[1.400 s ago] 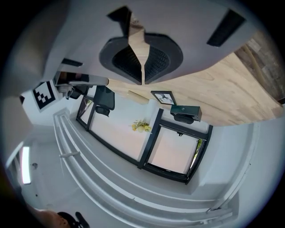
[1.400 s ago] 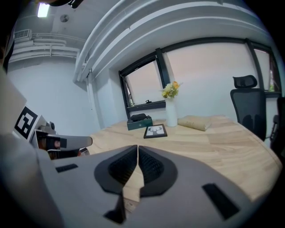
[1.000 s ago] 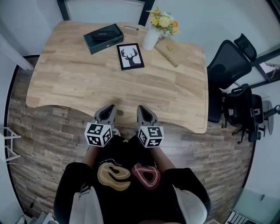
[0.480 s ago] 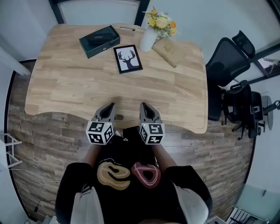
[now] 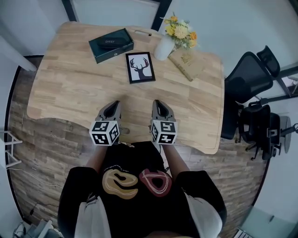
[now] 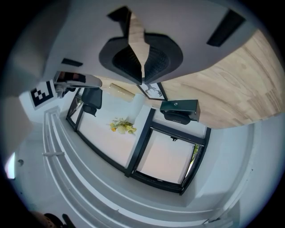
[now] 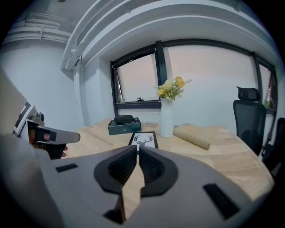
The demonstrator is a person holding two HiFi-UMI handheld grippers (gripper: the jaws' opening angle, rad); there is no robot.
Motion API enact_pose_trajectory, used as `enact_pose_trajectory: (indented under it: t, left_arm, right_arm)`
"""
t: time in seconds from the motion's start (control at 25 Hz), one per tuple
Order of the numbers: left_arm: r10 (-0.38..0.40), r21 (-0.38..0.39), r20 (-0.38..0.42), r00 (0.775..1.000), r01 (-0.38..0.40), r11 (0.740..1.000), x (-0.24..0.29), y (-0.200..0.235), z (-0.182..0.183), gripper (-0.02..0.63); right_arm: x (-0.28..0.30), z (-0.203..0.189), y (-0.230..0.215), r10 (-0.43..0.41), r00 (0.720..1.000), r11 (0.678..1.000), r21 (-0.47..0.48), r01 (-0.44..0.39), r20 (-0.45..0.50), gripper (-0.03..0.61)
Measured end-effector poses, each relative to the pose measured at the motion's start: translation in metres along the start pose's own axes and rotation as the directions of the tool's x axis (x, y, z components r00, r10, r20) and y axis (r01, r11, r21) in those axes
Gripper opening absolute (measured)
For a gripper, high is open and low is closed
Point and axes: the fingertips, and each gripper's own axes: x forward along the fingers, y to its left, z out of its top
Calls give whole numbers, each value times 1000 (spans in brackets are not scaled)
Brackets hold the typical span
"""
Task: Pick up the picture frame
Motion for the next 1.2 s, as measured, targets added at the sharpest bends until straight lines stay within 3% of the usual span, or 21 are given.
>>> enact_pose_trajectory:
  t: [0.16, 0.4, 0.56, 0.88, 1.2]
  left_arm:
    - [52, -12, -27, 998, -53, 999, 20, 13, 7, 29]
    - [85, -62, 1, 996, -85, 994, 52, 23, 29, 29]
    - [114, -59, -20, 993, -115, 992, 75, 27, 37, 29]
    - [114, -35, -56, 992, -116, 993, 114, 33, 55, 29]
    - [115, -53, -77, 990, -120, 991, 152, 42, 68, 32]
  right_arm:
    - [26, 20, -12, 16, 1000, 1000, -27, -16, 7, 26]
    - [68, 46, -24, 45, 999, 998, -44, -45, 6, 37]
    - [95, 54, -30, 81, 996, 996, -44, -82, -36, 75]
    - [145, 71, -52, 76, 995, 997, -28, -78, -64, 75]
    - [190, 72, -66, 76, 988, 991, -95, -89, -132, 78]
